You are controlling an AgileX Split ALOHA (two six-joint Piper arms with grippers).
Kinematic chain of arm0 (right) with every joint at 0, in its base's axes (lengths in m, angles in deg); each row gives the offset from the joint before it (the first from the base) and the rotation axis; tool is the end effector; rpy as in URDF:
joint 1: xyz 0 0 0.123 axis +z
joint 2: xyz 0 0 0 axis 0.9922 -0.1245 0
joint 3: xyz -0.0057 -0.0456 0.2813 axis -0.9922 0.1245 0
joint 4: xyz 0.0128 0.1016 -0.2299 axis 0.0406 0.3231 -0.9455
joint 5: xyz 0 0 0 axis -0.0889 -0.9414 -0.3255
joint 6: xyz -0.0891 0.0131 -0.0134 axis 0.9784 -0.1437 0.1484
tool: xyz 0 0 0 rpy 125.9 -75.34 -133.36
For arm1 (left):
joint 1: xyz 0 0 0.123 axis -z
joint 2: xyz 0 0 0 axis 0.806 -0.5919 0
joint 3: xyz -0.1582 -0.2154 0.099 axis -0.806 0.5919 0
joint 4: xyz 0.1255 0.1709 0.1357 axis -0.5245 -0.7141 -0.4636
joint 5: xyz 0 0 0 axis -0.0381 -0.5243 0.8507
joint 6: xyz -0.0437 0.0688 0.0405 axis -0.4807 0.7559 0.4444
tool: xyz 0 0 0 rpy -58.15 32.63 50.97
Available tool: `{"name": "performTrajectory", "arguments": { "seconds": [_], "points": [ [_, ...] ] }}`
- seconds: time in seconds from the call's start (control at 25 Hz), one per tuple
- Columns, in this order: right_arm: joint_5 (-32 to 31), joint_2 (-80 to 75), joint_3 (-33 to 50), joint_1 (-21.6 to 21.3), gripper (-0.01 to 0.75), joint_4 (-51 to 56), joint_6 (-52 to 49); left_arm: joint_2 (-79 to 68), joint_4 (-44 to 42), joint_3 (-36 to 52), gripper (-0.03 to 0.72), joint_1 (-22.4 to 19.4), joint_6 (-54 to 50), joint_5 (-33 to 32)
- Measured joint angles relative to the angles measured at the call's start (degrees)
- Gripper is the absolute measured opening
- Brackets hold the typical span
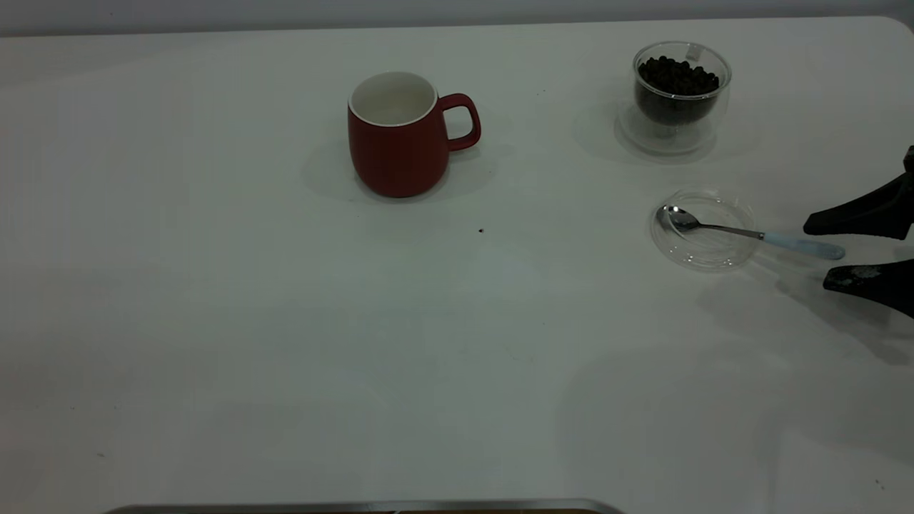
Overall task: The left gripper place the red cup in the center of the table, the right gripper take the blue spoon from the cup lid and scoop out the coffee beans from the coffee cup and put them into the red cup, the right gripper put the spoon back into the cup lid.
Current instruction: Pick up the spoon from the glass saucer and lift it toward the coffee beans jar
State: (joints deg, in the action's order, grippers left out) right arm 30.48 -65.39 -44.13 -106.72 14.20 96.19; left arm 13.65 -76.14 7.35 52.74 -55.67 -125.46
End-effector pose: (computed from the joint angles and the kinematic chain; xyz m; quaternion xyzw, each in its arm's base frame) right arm 0.2674 -0.0428 -0.0272 0.2982 0.8535 0.4122 0.1131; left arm -0.0094 0.0032 0.2672 -0.0119 0.8706 0.0231 0.4912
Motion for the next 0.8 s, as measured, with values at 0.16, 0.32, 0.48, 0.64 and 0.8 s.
{"name": "performTrajectory", "arguments": {
  "seconds": [0.16,0.32,0.48,0.64,0.8],
  "points": [
    [-0.2,-0.7,-1.2,0.0,0.555,0.0,0.3,0.0,0.0,0.0,0.587,0.0,0.0,0.0],
    [-0.6,-1.7,-1.4,0.0,0.552,0.0,0.7,0.0,0.0,0.0,0.587,0.0,0.0,0.0],
    [-0.9,-3.1,-2.2,0.0,0.526,0.0,1.3,0.0,0.0,0.0,0.587,0.0,0.0,0.0],
    [-1.5,-3.5,-2.5,0.0,0.470,0.0,1.9,0.0,0.0,0.0,0.587,0.0,0.0,0.0],
    [-1.5,-3.6,-2.5,0.0,0.415,0.0,2.2,0.0,0.0,0.0,0.587,0.0,0.0,0.0]
  ]
}}
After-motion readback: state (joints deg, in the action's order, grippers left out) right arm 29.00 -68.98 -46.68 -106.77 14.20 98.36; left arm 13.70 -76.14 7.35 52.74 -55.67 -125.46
